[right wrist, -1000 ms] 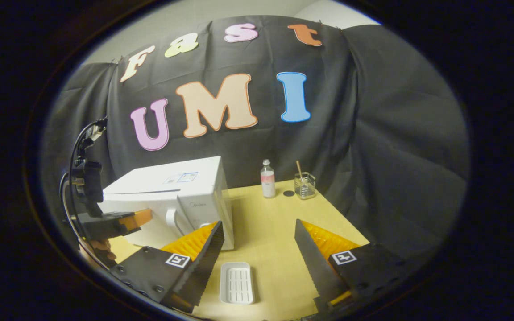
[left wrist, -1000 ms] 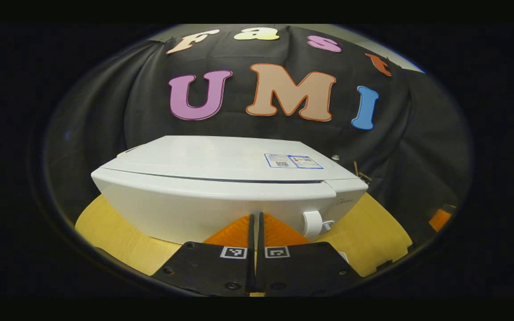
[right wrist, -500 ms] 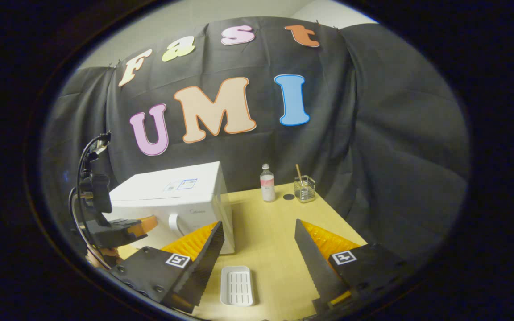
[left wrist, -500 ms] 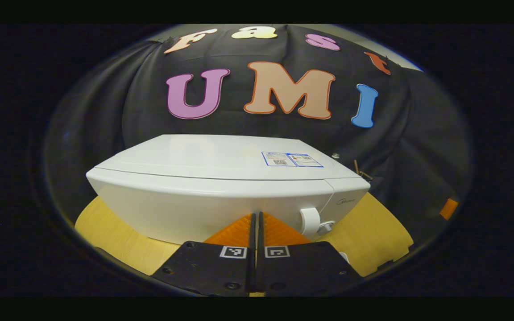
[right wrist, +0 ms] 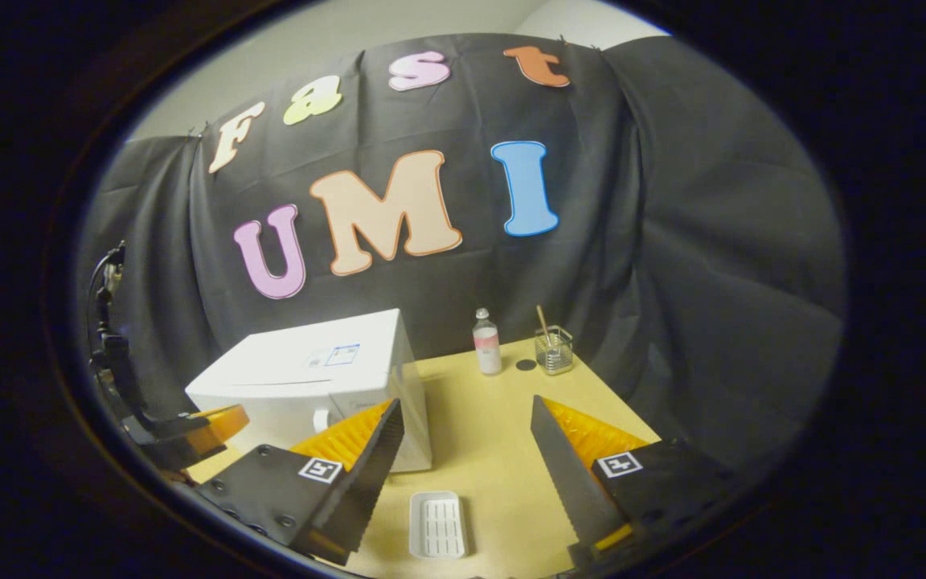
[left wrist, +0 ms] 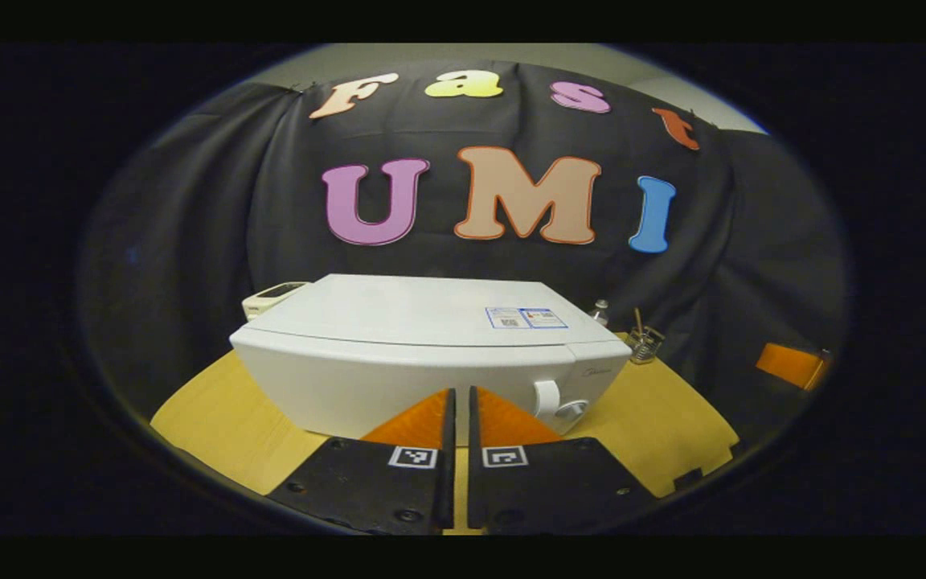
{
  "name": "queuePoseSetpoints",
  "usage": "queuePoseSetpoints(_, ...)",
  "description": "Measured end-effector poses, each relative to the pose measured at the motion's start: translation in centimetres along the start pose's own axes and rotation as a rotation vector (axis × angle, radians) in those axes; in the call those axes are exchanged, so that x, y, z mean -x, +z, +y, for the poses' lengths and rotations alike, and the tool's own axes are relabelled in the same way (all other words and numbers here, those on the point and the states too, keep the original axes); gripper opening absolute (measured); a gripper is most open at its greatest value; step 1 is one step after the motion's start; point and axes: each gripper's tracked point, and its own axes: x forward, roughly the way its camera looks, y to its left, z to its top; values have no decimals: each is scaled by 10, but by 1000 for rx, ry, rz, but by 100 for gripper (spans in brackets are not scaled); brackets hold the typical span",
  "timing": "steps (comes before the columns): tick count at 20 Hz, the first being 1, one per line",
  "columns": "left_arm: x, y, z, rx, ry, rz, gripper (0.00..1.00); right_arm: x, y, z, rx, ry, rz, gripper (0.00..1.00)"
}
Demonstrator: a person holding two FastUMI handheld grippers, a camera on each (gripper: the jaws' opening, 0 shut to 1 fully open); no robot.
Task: Open the microwave oven with the left hand, put the food in, and close the microwave oven.
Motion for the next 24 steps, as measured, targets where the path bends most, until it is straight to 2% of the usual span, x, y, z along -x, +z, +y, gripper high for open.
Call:
queuePoseSetpoints(1,6,2,3,-5,10,-6,8,2,1,0,8,1,-5,92)
queuePoseSetpoints(2,12,5,9,-17,25,-14,13,3,4,0,16,1,-10,92)
queuePoseSetpoints(3,17,8,15,-29,43,-23,13,5,7,0,24,6,-16,92)
queuePoseSetpoints(4,19,11,20,-29,56,-31,18,6,11,2,34,11,-23,99)
queuePoseSetpoints(5,24,13,18,-27,49,-34,23,8,13,4,46,16,-30,92)
queuePoseSetpoints(6,29,16,19,-31,57,-35,30,9,17,5,63,20,-38,92)
queuePoseSetpoints(9,39,30,27,-67,84,-80,100,16,28,15,120,43,-63,92)
queuePoseSetpoints(11,46,39,26,-82,88,-100,95,21,36,25,146,66,-86,92)
queuePoseSetpoints(17,66,74,25,-89,90,-162,96,36,67,46,205,121,-165,92)
queuePoseSetpoints(20,70,76,25,-100,92,-172,99,41,77,50,209,132,-187,92)
queuePoseSetpoints(24,76,75,23,-101,90,-174,96,47,77,47,184,135,-183,92)
